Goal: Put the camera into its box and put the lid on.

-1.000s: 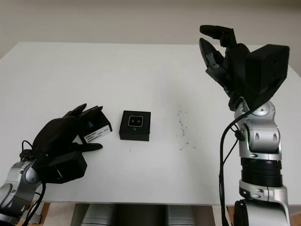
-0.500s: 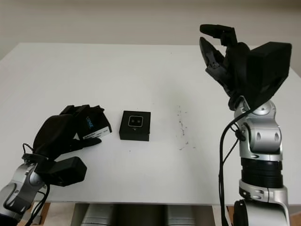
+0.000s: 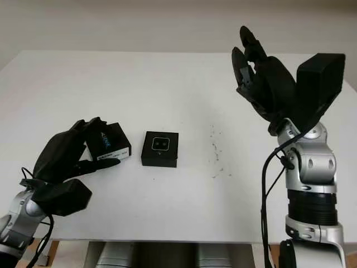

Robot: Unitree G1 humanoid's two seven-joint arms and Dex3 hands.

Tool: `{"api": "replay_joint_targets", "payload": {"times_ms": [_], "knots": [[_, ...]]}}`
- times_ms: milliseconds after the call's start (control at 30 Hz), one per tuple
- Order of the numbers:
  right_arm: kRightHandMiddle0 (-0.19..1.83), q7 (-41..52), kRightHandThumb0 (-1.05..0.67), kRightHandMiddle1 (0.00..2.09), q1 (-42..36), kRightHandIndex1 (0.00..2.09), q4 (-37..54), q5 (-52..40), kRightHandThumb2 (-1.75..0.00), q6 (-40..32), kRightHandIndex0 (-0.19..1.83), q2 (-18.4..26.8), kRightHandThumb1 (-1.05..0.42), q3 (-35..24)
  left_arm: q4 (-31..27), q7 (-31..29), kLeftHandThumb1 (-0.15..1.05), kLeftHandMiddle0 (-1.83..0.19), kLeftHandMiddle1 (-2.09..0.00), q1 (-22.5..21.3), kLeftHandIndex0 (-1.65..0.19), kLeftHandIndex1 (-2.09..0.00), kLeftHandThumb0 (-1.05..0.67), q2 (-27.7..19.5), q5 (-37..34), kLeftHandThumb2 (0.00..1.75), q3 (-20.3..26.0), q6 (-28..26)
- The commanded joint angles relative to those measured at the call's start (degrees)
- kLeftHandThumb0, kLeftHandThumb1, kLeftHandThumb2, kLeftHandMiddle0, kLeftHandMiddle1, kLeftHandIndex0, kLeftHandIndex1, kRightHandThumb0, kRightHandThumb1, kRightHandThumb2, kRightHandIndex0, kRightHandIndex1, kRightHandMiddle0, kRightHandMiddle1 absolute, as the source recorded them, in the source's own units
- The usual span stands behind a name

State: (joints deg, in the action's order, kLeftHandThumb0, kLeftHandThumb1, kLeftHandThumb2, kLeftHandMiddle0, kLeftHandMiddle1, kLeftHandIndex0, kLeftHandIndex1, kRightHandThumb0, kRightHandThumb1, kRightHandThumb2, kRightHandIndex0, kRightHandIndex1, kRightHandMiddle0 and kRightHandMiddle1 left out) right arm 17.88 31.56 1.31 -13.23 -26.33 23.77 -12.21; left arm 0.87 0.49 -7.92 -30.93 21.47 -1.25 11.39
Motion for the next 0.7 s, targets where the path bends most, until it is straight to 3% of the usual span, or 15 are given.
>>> {"api": "replay_joint_targets", "payload": {"times_ms": [0,133,233,500,667], "knots": [[-0.19,-0.1,-0.71,0.00,-0.3,0.00,1.3,-0.1,-0.68,-0.2,-0.19,0.5,-1.05,-0.1,-3.6,-3.7,0.98,-0.37,-1.48,-1.8,-0.29,-1.37,-0.07,-0.5,-2.9,0.06,1.7,-2.5],[-0.19,-0.1,-0.71,0.00,-0.6,0.00,1.0,-0.2,-0.68,0.0,-0.19,0.2,-1.05,0.0,-6.1,-12.1,1.01,-0.39,-1.45,-4.3,-0.28,-1.37,-0.09,-2.4,-9.1,0.06,3.7,-4.1],[-0.19,-0.9,-0.71,0.00,-0.7,0.00,1.2,0.2,-0.68,-0.5,-0.19,0.0,-1.05,0.4,-4.5,-16.4,1.00,-0.41,-1.40,-7.4,-0.31,-1.37,-0.10,-3.7,-12.0,0.05,4.2,-2.5],[-0.19,-2.7,-0.70,0.01,-1.2,0.00,1.4,-0.4,-0.68,-1.3,-0.19,-1.8,-1.05,0.9,-0.5,-24.2,0.99,-0.45,-1.34,-15.0,-0.36,-1.31,-0.14,-3.0,-16.7,0.05,2.9,-4.2],[-0.19,-3.0,-0.71,0.00,-1.4,0.00,0.9,-0.1,-0.69,-0.6,-0.19,-2.3,-1.05,1.3,5.8,-25.5,1.00,-0.43,-1.36,-18.2,-0.35,-1.31,-0.14,-1.9,-15.2,0.06,0.4,3.6]]}}
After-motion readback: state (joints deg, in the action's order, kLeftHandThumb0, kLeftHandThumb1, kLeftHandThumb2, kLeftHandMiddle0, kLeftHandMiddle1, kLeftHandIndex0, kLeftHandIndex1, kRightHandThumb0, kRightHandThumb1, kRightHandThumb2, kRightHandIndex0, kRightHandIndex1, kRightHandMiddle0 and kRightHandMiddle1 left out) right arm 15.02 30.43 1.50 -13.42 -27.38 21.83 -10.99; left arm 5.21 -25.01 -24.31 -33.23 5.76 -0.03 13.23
